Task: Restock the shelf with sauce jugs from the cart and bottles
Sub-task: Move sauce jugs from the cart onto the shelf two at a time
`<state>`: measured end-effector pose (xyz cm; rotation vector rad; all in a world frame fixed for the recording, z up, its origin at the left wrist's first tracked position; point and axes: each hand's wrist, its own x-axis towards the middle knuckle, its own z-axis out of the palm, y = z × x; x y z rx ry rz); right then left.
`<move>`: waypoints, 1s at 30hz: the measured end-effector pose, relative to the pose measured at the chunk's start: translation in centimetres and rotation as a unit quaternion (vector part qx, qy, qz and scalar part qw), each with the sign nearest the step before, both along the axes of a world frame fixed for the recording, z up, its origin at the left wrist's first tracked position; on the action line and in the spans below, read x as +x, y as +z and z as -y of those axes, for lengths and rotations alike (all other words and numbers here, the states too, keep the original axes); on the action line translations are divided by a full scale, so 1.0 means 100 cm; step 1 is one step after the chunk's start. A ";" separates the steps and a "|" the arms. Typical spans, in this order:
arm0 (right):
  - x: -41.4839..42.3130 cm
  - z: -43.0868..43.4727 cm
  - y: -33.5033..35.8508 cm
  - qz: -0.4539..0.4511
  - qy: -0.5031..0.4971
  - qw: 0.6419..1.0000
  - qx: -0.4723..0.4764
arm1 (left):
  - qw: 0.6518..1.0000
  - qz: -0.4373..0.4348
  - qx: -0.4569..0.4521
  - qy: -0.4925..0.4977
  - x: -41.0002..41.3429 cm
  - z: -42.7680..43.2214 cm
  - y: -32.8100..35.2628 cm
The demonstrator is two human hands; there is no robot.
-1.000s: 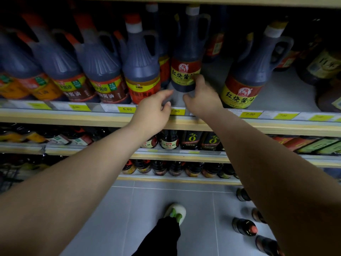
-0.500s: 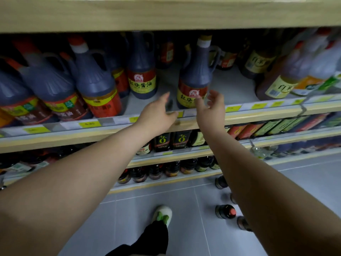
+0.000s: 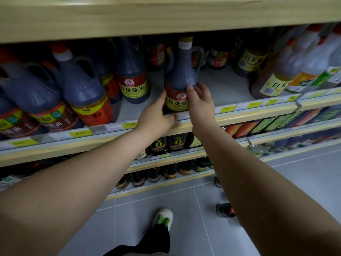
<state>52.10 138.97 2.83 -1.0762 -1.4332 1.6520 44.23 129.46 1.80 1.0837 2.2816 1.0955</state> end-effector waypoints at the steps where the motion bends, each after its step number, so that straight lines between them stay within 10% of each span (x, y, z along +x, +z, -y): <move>1: -0.002 0.003 0.000 -0.003 0.005 1.000 -0.002 | 1.000 -0.001 -0.002 0.007 -0.001 0.005 -0.001; 30: -0.051 0.067 0.011 0.077 0.219 0.971 0.048 | 0.984 -0.001 0.001 0.178 -0.033 0.104 0.013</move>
